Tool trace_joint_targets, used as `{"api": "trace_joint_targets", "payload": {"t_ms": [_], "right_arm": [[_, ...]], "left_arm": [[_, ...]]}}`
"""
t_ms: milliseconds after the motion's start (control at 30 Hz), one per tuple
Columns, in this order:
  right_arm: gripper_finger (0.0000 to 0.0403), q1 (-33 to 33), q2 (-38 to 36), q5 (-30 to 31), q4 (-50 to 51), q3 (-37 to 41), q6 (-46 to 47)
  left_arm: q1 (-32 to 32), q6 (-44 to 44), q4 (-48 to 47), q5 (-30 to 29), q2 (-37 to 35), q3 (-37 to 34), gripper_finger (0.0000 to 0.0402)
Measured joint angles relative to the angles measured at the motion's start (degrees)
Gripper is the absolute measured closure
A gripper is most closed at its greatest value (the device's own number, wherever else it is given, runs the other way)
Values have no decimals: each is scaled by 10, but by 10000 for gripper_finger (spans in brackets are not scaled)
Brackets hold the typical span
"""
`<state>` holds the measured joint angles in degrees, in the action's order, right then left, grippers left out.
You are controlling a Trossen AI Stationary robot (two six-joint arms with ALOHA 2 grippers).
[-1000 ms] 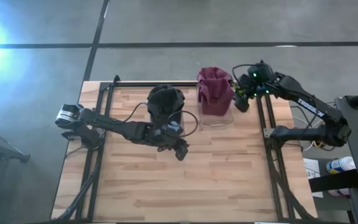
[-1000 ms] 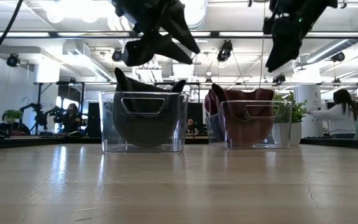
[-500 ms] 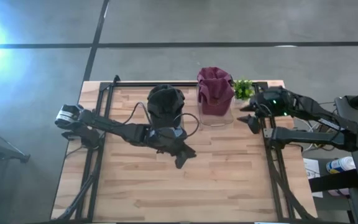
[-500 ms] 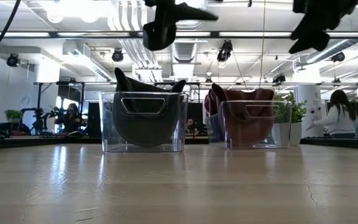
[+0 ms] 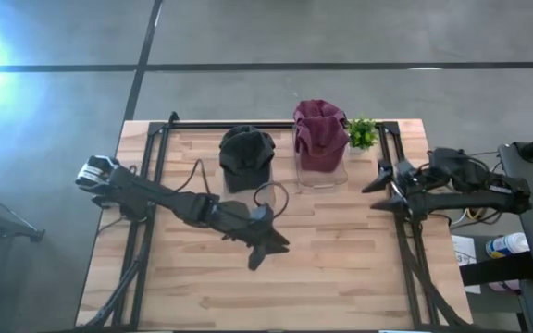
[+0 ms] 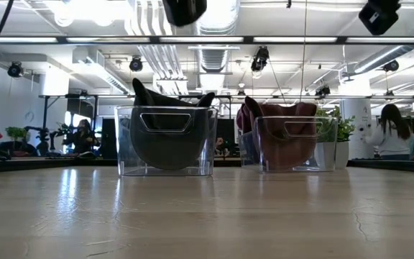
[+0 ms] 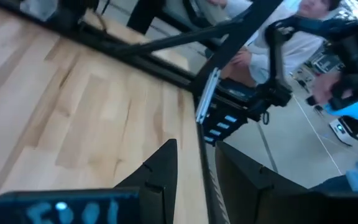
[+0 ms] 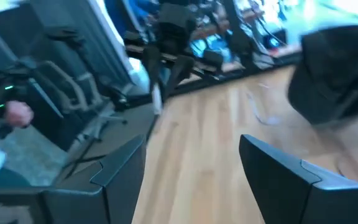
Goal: Pick & Place hat
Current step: Return to Home Position
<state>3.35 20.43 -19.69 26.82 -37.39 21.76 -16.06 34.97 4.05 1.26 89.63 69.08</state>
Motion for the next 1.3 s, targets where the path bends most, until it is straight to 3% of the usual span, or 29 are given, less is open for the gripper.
{"api": "trace_joint_targets", "payload": {"t_ms": [167, 333, 467, 633, 867, 1000, 1300], "right_arm": [[151, -27, -48, 40, 3, 41, 9], [150, -27, -78, 59, -9, 86, 64], [154, -27, -96, 47, -60, 117, 36], [156, -27, -115, 92, -72, 160, 22], [150, -27, -145, 91, -233, 262, 48], [150, -27, -159, 91, -300, 307, 64], [149, -27, -169, 92, -321, 351, 130]], "left_arm": [[3, -17, -2, 0, -49, -32, 300], [6, 11, 50, -31, -128, -145, 300], [7, 12, 128, -44, -209, -236, 300], [10, 5, 148, -55, -308, -313, 300], [11, 5, 150, -107, -430, -403, 300], [11, 80, 159, -190, -481, -448, 300], [10, -50, 167, -46, -540, -478, 300]]}}
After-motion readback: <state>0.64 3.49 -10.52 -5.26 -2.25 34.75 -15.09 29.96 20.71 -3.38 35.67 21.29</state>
